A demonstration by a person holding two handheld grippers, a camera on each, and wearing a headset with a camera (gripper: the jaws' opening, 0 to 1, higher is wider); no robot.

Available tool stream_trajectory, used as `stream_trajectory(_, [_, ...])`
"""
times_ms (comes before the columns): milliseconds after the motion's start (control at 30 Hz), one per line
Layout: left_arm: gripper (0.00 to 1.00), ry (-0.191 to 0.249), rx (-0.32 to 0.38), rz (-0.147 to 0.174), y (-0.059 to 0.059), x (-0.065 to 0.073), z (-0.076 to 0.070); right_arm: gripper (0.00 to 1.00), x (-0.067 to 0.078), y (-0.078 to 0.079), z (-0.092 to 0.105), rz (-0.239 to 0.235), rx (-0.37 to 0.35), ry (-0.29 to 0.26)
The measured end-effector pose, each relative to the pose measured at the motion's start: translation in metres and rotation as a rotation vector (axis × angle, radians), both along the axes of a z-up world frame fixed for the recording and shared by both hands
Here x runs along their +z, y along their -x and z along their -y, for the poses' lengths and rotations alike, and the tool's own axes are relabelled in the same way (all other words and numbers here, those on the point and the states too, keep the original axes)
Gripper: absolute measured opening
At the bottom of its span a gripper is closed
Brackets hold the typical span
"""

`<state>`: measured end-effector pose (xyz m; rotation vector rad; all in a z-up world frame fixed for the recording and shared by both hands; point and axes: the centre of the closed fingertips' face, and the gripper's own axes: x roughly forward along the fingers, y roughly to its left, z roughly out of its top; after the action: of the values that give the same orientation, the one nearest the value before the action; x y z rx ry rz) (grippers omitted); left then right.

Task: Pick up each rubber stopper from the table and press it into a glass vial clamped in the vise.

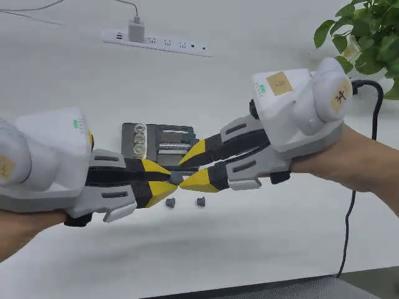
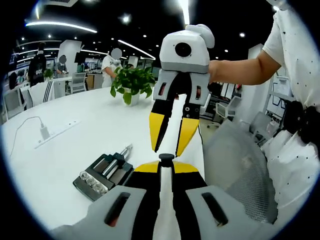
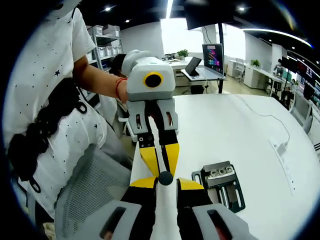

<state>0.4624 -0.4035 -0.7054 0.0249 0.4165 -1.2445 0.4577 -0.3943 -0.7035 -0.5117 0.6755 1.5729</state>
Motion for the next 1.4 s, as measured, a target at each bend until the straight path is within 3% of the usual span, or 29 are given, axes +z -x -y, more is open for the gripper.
stream_trajectory(1000, [0.04, -0.011, -0.033, 0.003, 0.005, 0.001, 0.001, 0.08, -0.003, 0.004, -0.001, -0.021, 0.019, 0.010])
stream_trajectory(1400, [0.04, -0.030, -0.064, 0.026, 0.009, -0.003, 0.000, 0.07, -0.006, 0.011, -0.003, -0.044, 0.025, 0.010])
